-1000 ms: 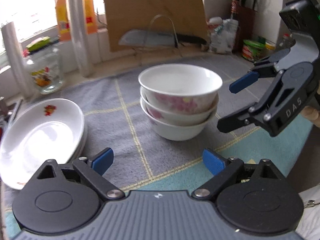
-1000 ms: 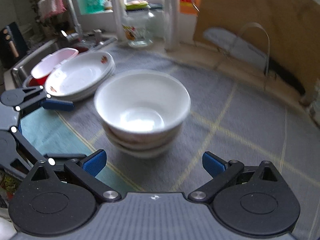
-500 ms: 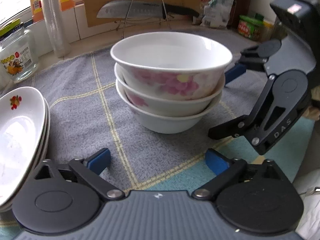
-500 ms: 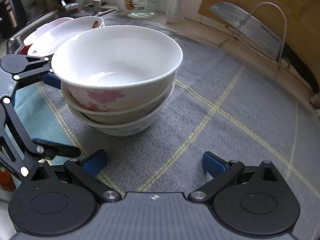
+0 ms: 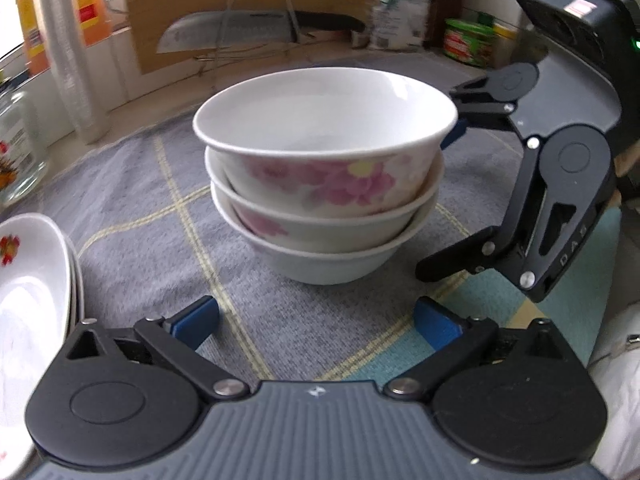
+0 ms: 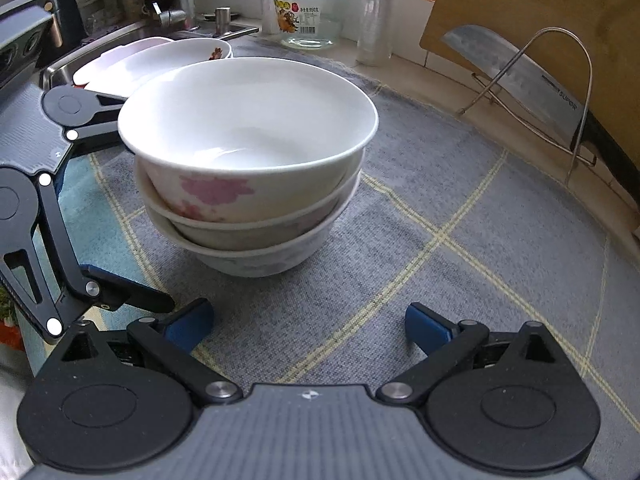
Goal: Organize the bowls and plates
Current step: 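Grasp the bowl stack rim with the left tool while the right tool grips the opposite rim, then lift and carry the bowl stack with both tools toward the plate stack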
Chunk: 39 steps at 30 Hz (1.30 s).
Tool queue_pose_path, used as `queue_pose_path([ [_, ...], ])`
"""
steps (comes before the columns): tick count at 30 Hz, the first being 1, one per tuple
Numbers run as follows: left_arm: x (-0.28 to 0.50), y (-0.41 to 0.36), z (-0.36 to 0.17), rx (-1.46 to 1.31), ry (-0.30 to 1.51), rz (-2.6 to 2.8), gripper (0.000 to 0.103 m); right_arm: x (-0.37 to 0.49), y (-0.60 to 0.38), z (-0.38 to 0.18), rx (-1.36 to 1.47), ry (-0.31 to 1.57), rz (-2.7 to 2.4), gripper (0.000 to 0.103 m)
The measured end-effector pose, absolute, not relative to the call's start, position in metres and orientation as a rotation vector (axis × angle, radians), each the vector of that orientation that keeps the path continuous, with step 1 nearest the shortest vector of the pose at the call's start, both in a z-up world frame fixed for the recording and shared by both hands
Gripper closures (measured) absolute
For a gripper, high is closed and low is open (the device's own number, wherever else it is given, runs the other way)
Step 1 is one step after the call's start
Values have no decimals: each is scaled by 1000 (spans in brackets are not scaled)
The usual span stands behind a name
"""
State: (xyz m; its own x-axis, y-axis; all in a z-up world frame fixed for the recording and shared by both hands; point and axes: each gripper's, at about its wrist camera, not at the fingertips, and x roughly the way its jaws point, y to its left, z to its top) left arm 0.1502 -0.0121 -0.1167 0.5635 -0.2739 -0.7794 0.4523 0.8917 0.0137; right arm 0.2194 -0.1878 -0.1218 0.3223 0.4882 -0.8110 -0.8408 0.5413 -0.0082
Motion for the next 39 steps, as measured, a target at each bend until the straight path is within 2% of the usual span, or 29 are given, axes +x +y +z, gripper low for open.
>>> queue_pose_path([
  [11, 177, -3, -99, 330, 831, -653, 4, 227, -178, -112, -506, 828, 979, 1],
  [13, 182, -2, -97, 337, 828, -680, 11, 230, -175, -109, -508, 825, 1001, 5],
  [17, 187, -1, -98, 361, 835, -733, 15, 229, -169, -106, -537, 823, 1073, 22],
  [19, 188, 1, -97, 357, 838, -760, 20, 227, -167, -103, -554, 822, 1099, 27],
  [21, 190, 2, -97, 359, 842, -773, 20, 226, -166, -102, -555, 832, 1120, 33],
  [28, 191, 3, -96, 381, 845, -793, 21, 225, -165, -96, -568, 841, 1136, 32],
  [33, 189, 5, -91, 404, 836, -803, 20, 227, -165, -90, -584, 825, 1139, 25],
  [39, 191, 4, -89, 413, 841, -822, 20, 230, -160, -93, -581, 823, 1161, 23],
])
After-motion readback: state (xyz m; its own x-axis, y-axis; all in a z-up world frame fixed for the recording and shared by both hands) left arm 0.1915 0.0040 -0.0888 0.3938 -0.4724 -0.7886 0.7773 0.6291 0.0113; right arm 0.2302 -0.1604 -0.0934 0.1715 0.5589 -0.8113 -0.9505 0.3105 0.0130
